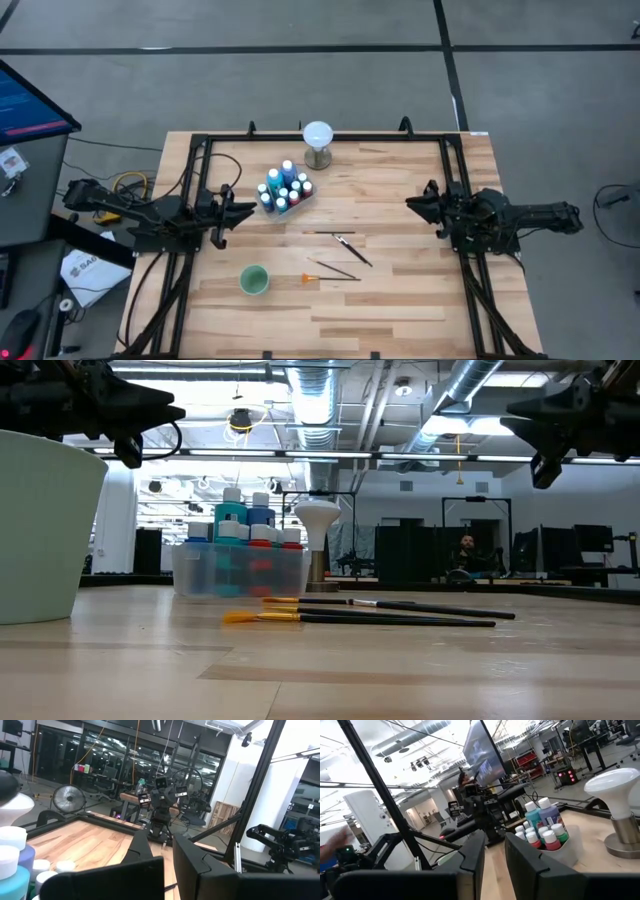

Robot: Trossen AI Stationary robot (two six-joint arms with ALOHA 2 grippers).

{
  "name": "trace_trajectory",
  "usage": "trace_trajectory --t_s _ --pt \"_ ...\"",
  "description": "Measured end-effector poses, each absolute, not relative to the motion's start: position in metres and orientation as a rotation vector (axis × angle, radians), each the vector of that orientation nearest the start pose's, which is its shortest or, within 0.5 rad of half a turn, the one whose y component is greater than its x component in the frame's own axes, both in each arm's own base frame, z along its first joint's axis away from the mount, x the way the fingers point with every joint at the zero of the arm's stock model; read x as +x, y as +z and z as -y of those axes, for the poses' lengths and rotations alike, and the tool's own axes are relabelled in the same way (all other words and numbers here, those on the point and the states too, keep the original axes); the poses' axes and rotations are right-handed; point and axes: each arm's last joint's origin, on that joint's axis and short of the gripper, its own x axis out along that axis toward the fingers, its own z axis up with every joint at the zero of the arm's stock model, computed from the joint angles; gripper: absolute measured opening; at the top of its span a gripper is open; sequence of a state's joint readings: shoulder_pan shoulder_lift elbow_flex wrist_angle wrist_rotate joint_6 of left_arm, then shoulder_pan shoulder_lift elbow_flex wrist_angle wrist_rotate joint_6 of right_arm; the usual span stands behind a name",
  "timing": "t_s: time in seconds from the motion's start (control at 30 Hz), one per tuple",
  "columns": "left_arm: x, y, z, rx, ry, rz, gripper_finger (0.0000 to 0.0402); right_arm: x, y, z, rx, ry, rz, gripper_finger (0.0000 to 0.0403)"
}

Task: Pick & Place Paint Supplies
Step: Put the golden paint brush into the green cup

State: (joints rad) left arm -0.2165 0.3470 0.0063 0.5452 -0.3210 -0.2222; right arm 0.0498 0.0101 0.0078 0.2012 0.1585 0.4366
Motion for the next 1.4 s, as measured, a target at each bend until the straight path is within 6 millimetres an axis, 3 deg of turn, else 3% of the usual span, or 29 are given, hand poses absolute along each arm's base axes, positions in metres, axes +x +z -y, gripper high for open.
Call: trace_trajectory --t_s 0.67,1.17,1.4 --pt "0.113 0.19 0.015 -0.283 0.08 0.235 0.0001 0.096 0.184 0.0 0.456 -0.065 0.211 0.0071" --pt "0.083 0.215 0.009 -0.362 0.045 0.537 0.0001 0.096 0.184 0.0 0.456 -0.065 0.211 0.0071" --pt "0.079 0.219 0.008 -0.375 0.045 0.588 0.0001 0.096 0.183 0.0 0.455 -0.065 0.206 0.0071"
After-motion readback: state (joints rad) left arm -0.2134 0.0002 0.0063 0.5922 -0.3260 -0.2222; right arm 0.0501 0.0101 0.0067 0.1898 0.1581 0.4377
